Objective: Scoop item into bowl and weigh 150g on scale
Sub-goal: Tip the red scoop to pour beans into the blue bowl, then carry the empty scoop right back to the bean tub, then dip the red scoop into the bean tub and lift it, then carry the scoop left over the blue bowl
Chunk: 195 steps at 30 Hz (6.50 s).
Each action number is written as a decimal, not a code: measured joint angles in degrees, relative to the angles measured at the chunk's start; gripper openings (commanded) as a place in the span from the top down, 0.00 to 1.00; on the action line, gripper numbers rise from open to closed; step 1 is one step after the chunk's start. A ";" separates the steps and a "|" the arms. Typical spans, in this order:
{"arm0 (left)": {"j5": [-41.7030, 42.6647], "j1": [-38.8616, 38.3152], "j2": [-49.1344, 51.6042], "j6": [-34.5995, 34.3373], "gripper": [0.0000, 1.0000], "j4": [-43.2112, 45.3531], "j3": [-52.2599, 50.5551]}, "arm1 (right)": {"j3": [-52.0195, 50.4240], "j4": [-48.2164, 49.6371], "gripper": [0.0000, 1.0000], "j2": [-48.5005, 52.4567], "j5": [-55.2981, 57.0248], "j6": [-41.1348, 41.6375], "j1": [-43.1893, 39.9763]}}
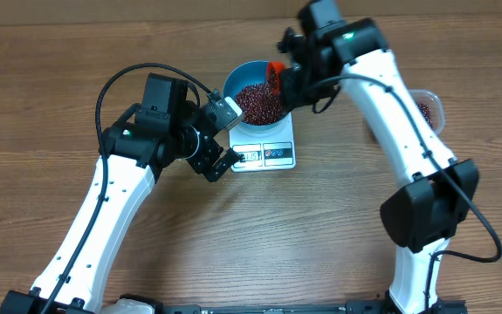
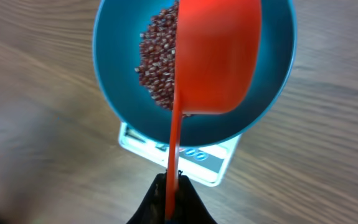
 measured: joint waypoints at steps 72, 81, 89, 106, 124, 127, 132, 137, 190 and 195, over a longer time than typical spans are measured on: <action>0.02 0.00 0.00 0.00 0.01 0.02 0.00 | -19.15 -5.97 0.96 -12.35 -2.60 -9.49 -39.26; 0.00 0.00 0.00 0.00 0.01 0.00 0.00 | -27.12 3.41 0.96 -12.33 -2.14 -9.68 -39.26; 0.00 0.00 0.02 0.00 0.00 -0.02 0.00 | -30.42 7.93 0.96 -12.33 -2.12 -9.70 -39.26; 0.00 0.00 0.02 0.00 0.01 -0.02 0.00 | -36.70 14.95 0.96 -12.11 -2.16 -9.44 -39.08; 0.00 0.00 0.02 0.00 0.01 -0.02 0.00 | -36.20 17.70 0.96 -8.31 -3.58 -8.15 -34.93; 0.00 0.00 0.02 0.02 0.00 -0.02 0.00 | -36.00 17.18 0.96 -7.91 -5.70 -8.39 -35.12; 0.02 0.00 0.02 0.00 0.00 0.00 0.00 | -34.51 14.62 0.96 -7.04 -9.77 -9.49 -36.68; 0.00 0.00 0.02 0.02 0.01 0.00 0.00 | -33.51 10.56 0.96 -6.75 -13.68 -11.10 -37.40; 0.00 0.00 0.02 0.00 0.00 -0.02 0.00 | -30.51 -5.81 0.96 -6.25 -48.22 -30.40 -42.38; 0.02 0.00 0.02 0.00 0.01 -0.02 0.00 | -24.41 -3.85 0.96 -6.67 -48.09 -26.03 -35.10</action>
